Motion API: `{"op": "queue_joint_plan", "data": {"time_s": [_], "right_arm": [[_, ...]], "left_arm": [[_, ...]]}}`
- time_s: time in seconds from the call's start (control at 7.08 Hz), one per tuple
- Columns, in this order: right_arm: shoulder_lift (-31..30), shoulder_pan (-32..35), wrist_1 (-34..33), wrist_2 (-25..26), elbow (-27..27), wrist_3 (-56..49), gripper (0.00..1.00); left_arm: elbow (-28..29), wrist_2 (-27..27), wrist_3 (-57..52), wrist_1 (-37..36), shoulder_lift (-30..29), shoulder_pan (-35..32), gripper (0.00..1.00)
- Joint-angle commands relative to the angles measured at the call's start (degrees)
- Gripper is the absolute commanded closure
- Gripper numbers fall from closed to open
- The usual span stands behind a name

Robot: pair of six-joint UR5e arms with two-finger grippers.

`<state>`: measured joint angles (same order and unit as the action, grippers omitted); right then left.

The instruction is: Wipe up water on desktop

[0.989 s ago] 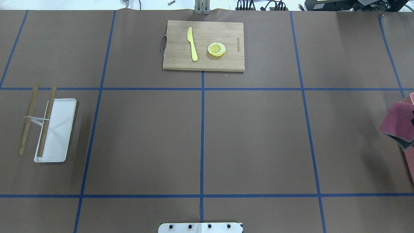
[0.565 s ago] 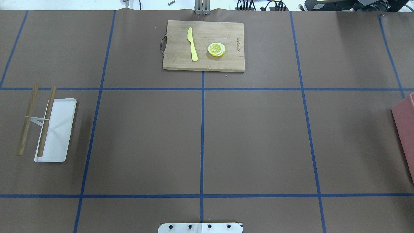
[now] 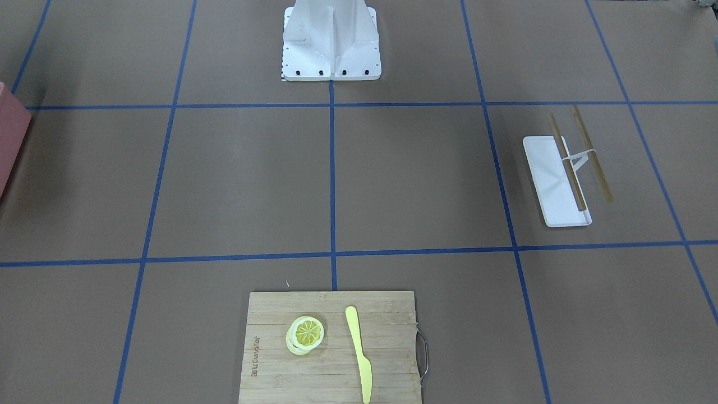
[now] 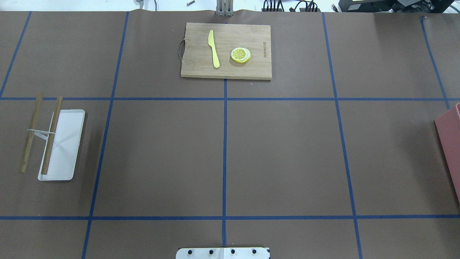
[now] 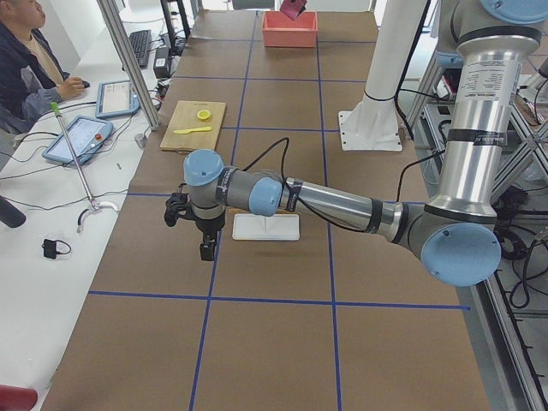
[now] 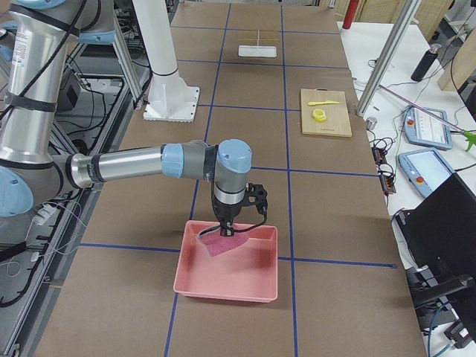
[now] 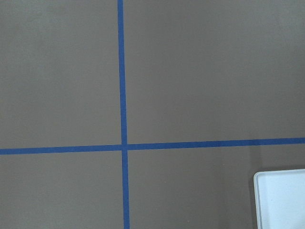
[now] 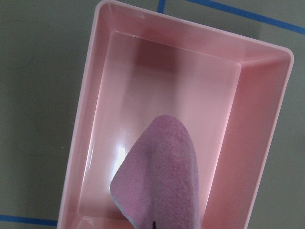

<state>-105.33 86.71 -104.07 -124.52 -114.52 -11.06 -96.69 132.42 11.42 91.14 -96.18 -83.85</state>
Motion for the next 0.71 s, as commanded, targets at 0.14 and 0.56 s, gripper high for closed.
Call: {"op": "queue_joint_plan", "data": {"time_s": [0.14,0.56], "right_arm": [[0.2,-0.1,0.1,-3.1,0.3,0.3,0.00],[3.2,-0.1,0.4,-3.9,0.8,1.6,0.00]], "left_arm": [[0.0,1.1,-0.1,0.0,0.3,0.0,0.02],[0.2,1.1,-0.8,-0.1,0.3,-1.5,0.02]]}}
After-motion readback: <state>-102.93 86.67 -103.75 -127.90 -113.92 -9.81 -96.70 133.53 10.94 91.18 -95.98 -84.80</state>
